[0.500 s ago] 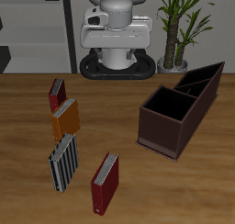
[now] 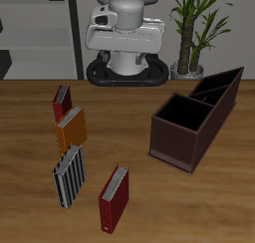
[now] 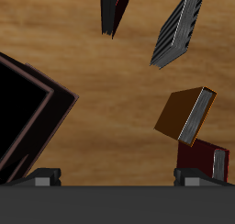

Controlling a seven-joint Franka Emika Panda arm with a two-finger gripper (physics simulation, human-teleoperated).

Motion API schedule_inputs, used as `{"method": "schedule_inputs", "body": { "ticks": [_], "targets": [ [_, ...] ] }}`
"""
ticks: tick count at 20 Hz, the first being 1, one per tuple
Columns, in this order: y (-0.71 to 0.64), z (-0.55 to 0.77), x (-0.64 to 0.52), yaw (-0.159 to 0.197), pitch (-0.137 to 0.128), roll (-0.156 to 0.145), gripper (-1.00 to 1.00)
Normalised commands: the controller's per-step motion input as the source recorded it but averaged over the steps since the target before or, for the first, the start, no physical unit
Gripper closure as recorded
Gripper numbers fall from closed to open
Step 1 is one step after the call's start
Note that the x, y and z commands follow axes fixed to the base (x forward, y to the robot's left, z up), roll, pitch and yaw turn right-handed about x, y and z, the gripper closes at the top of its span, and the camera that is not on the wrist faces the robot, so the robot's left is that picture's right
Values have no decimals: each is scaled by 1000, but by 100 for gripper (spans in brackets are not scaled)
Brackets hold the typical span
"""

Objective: Place the orange book into the left desk caddy's right compartment

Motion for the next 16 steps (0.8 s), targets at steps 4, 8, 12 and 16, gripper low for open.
{"method": "schedule_inputs", "body": {
  "ticks": [4, 8, 12, 16],
  "targets": [
    [-249, 56, -12, -5, -8, -29, -100],
    [-390, -4, 11, 33, -15, -80, -100],
    [-666, -46, 28, -52, 18, -122, -100],
    [-432, -89, 79, -20, 14, -62, -100]
  ]
}}
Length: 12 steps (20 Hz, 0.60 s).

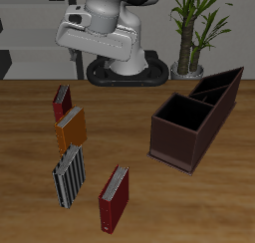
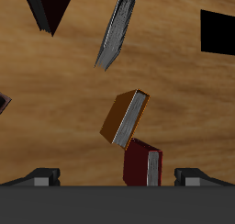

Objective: Place the orange book into the left desk caddy's right compartment

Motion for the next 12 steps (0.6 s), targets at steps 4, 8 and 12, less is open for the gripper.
{"method": "schedule_inputs", "body": {
  "ticks": [4, 8, 12],
  "targets": [
    [-482, -130, 92, -19, 4, -47, -100],
    [-214, -96, 97, 8, -8, 61, -100],
    [-242, -159, 43, 23, 1, -39, -100]
  ]
}}
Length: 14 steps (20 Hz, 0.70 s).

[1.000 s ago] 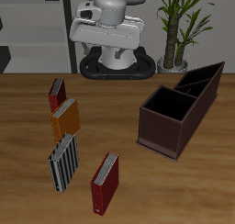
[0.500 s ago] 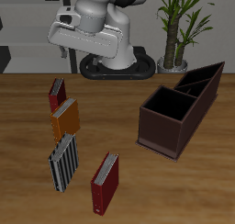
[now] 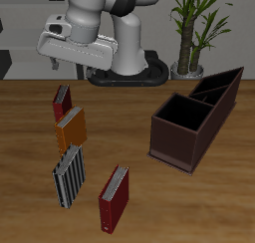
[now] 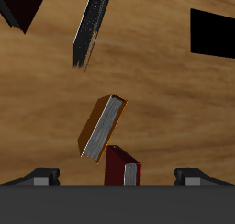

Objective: Place the orange book into the left desk caddy's right compartment

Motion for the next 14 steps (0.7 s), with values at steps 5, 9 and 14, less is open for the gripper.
{"method": "schedule_inputs", "body": {
  "ticks": [5, 9, 14],
  "targets": [
    [-90, -221, 74, -33, 32, -30, -100],
    [34, -177, 126, -6, 7, 13, -100],
    [113, -224, 162, -6, 22, 29, -100]
  ]
}}
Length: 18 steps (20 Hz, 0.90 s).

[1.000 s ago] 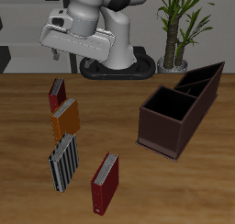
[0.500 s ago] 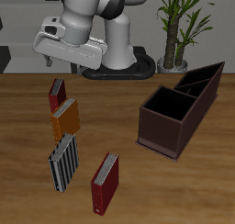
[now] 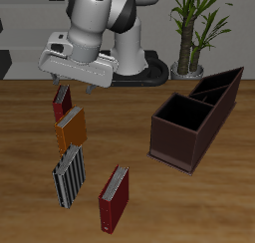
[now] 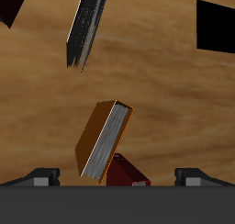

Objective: Place the orange book into the left desk caddy's right compartment

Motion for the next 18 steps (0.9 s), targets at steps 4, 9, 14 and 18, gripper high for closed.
{"method": "schedule_inputs", "body": {
  "ticks": [4, 9, 14, 18],
  "targets": [
    [48, -293, 130, -26, 30, 19, -100],
    [-47, -260, 66, -19, 26, -6, -100],
    [-114, -279, -19, -17, 35, -18, -100],
    [-169, -287, -106, -16, 33, -32, -100]
  ]
}}
